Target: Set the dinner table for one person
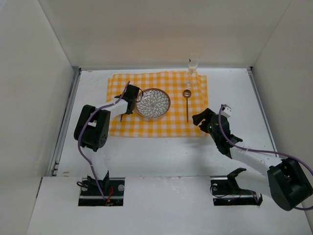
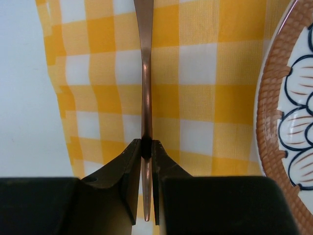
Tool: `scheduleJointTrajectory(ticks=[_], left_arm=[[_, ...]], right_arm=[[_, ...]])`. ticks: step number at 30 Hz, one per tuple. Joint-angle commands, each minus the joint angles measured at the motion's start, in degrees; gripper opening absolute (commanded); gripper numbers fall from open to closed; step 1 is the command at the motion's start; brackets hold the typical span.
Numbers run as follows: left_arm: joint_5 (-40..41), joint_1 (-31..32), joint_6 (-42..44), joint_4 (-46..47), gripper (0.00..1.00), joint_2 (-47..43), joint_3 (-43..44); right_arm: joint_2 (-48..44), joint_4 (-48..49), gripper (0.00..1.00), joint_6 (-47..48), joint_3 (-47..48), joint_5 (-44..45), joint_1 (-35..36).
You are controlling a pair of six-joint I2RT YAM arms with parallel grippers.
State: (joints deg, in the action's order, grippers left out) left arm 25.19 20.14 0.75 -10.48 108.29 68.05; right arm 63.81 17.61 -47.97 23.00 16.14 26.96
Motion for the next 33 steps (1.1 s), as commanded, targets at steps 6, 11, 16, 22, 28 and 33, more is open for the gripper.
scheduleJointTrajectory(ticks=[6, 11, 16, 22, 28, 33], left_arm=[[0.65, -0.32, 4.08, 0.46, 0.06, 0.25, 0.41], [1.79, -0.50, 3.55, 0.81, 0.24, 0.08, -0.02], [4.16, 0.20, 2.50, 0.64, 0.44, -2.02, -0.29], [7.15, 1.61, -4.52, -0.24, 0.81, -9.49, -1.78], [9.69, 3.89, -9.97, 0.02, 1.00, -21.69, -6.95], [14.35, 5.39, -17.17, 0.99, 1.00, -38.38, -16.26]], right_arm=[[1.93, 4.19, 0.74, 0.94, 1.25, -1.29, 0.24], [2.63, 4.28, 0.74, 0.94, 1.43, -1.73, 0.33], [2.98, 4.28, 0.74, 0.94, 1.52, -1.64, 0.33], [2.63, 4.28, 0.75, 0.94, 1.52, -1.38, 0.33], [3.69, 4.28, 0.73, 1.56, 1.87, -1.11, 0.68], [3.34, 3.84, 0.32, 2.26, 2.48, -1.20, 1.64]])
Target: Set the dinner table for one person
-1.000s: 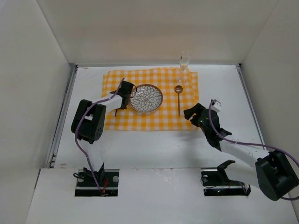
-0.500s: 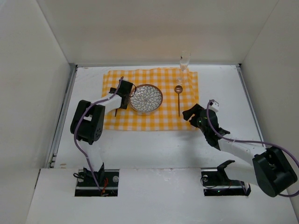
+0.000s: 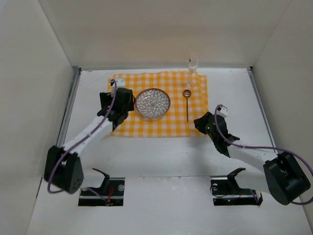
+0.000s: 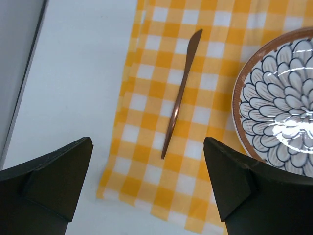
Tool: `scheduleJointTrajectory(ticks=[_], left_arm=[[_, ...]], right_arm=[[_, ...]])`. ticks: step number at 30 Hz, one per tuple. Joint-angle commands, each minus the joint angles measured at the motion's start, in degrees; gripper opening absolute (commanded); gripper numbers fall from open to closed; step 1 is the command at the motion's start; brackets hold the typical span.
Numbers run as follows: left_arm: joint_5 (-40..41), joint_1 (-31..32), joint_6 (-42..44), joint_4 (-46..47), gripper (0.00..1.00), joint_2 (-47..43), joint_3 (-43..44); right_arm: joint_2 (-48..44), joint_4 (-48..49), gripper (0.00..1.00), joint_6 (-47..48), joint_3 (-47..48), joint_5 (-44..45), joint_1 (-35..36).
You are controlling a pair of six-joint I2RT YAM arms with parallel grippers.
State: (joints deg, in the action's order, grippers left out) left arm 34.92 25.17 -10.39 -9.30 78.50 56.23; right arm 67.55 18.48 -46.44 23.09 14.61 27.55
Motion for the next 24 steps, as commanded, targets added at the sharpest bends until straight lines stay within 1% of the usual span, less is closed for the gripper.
scheduleJointTrajectory(ticks=[1, 2, 3, 6, 8, 11, 14, 15, 17, 18, 20, 22, 24], left_arm=[[5.42, 0.54, -8.39, -0.80, 1.00, -12.63, -6.63], [5.77, 0.63, -11.03, -1.68, 1.00, -16.85, -8.74], [5.69, 0.71, -13.66, -2.99, 1.00, -21.50, -10.77], [6.39, 0.80, -22.45, -9.22, 1.00, -35.65, -15.78], [7.96, -0.60, -28.43, -16.07, 1.00, -43.31, -17.37], [10.17, -4.19, -34.50, -24.51, 1.00, -48.61, -18.87], [11.05, -9.29, -38.20, -29.18, 1.00, -47.83, -18.96], [10.44, -10.96, -39.08, -29.89, 1.00, -47.04, -18.70], [9.65, -13.25, -40.23, -30.77, 1.00, -45.72, -18.52], [8.60, -14.04, -40.49, -31.65, 1.00, -44.85, -18.09], [6.58, -14.67, -41.45, -33.49, 1.00, -44.14, -17.47], [4.03, -14.05, -42.51, -34.20, 1.00, -44.22, -17.55], [1.22, -13.79, -42.87, -33.86, 1.00, -45.01, -18.08]], right_arm=[[-0.75, 2.53, 0.18, 0.99, 2.57, 0.42, 1.49], [-1.10, 2.00, 0.10, 1.17, 2.92, 0.50, 1.93], [-1.54, 1.48, 0.07, 1.26, 3.27, 0.68, 2.46], [-2.51, 0.77, 0.07, 1.08, 3.71, 2.52, 3.95], [-3.21, 0.68, 0.10, 1.08, 3.45, 3.93, 4.31], [-4.70, 0.24, 0.14, 0.47, 2.49, 4.63, 3.70], [-6.98, -1.42, 0.22, -0.76, 2.04, 7.00, 2.03], [-7.95, -2.39, 0.27, -1.02, 1.96, 8.23, 2.02], [-9.19, -3.80, 0.40, -1.29, 2.57, 10.43, 1.76], [-9.62, -4.67, 0.49, -1.29, 3.09, 12.18, 1.32], [-9.46, -5.38, 0.60, -0.77, 4.41, 14.29, 0.01], [-8.23, -7.39, 0.66, 0.11, 6.25, 14.57, -2.62], [-7.87, -10.55, 0.69, -0.15, 7.84, 14.30, -5.52]])
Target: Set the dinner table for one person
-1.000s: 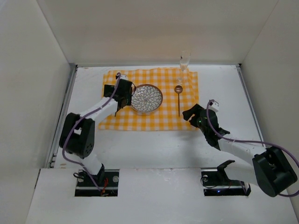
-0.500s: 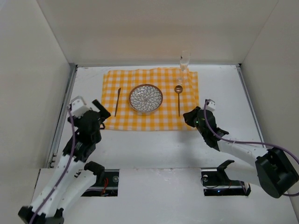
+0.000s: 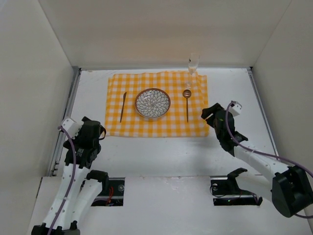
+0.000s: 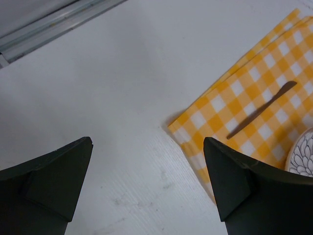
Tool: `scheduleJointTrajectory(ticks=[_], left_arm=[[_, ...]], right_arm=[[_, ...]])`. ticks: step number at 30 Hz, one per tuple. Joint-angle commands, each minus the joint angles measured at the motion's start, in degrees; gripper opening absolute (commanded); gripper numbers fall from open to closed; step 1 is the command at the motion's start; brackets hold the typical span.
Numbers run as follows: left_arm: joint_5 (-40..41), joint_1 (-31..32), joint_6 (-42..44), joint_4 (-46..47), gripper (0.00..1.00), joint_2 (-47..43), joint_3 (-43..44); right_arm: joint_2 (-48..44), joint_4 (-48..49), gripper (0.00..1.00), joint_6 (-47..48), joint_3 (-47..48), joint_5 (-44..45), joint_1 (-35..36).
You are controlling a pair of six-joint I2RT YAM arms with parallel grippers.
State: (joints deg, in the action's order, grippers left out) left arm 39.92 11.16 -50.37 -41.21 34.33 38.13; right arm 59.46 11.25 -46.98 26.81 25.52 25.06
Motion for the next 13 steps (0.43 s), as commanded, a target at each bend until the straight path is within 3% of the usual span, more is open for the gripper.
scheduleJointTrajectory(ticks=[1, 5, 7, 13], left_arm=[[-5.80, 0.40, -2.89, -1.86, 1.00, -1.10, -0.07], [-8.81, 0.13, -1.93, -2.82, 1.00, -1.54, 0.11], [-7.06, 3.36, 0.43, -2.30, 1.00, -0.06, -0.77], [-6.69, 7.08, 0.97, 1.21, 1.00, -0.31, -2.44]], right_arm=[[-0.22, -5.42, 0.70, 0.14, 4.74, 3.83, -4.18], [-1.80, -12.47, 0.71, -0.57, 7.46, 6.20, -5.94], [-4.77, -15.79, 0.71, 2.40, 8.87, 8.49, -5.77], [-11.72, -15.20, 0.72, 6.64, 5.72, 7.88, -7.52]])
